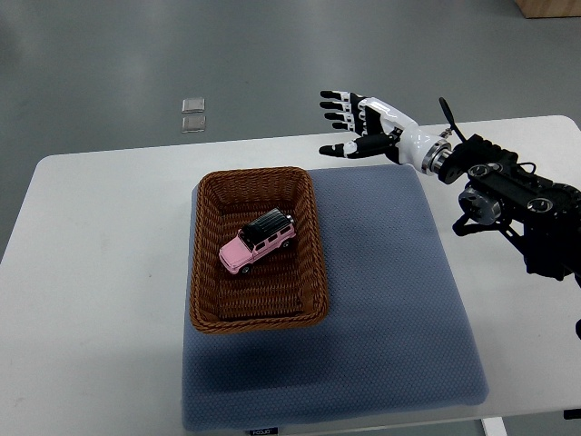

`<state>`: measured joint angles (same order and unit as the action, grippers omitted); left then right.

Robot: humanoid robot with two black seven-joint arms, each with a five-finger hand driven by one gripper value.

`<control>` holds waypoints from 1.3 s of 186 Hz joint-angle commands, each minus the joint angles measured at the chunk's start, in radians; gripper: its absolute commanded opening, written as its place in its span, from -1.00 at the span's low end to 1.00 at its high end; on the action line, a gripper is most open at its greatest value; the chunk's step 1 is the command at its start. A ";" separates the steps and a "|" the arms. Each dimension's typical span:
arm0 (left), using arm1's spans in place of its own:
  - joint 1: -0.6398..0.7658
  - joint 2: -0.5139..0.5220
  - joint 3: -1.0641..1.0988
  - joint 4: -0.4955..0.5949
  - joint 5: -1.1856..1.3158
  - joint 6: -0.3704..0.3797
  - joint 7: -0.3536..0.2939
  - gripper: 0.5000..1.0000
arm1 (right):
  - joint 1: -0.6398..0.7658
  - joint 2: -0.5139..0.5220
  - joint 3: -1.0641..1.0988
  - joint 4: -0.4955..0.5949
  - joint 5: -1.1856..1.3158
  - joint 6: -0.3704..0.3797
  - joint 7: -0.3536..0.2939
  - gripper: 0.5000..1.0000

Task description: Place pink car in brown basket

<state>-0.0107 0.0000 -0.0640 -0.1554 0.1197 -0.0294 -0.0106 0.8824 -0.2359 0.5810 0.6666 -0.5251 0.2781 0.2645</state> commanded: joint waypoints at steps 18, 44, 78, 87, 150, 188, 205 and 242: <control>0.000 0.000 0.000 -0.001 0.000 0.000 0.000 1.00 | 0.000 0.012 0.017 -0.182 0.427 0.125 -0.142 0.64; 0.000 0.000 0.001 0.000 0.000 0.000 0.000 1.00 | -0.019 0.024 0.016 -0.194 0.622 0.150 -0.209 0.64; 0.000 0.000 0.000 -0.001 0.000 0.000 0.000 1.00 | -0.048 0.038 0.017 -0.194 0.682 0.150 -0.214 0.64; 0.001 0.000 0.000 0.000 0.000 0.000 0.000 1.00 | -0.057 0.038 0.016 -0.194 0.682 0.150 -0.214 0.64; 0.001 0.000 0.001 -0.001 0.000 0.000 0.000 1.00 | -0.069 0.029 0.002 -0.196 0.660 0.162 -0.200 0.65; 0.000 0.000 0.000 -0.001 0.000 0.000 -0.002 1.00 | -0.071 0.020 -0.003 -0.196 0.654 0.164 -0.200 0.65; 0.000 0.000 0.000 0.000 0.000 0.000 0.000 1.00 | -0.068 0.018 -0.001 -0.196 0.602 0.162 -0.200 0.65; 0.000 0.000 0.001 -0.001 0.000 0.000 0.000 1.00 | -0.071 0.020 0.002 -0.196 0.545 0.161 -0.163 0.65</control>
<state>-0.0106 0.0000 -0.0638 -0.1555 0.1197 -0.0291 -0.0110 0.8146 -0.2174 0.5841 0.4711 0.0307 0.4396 0.0756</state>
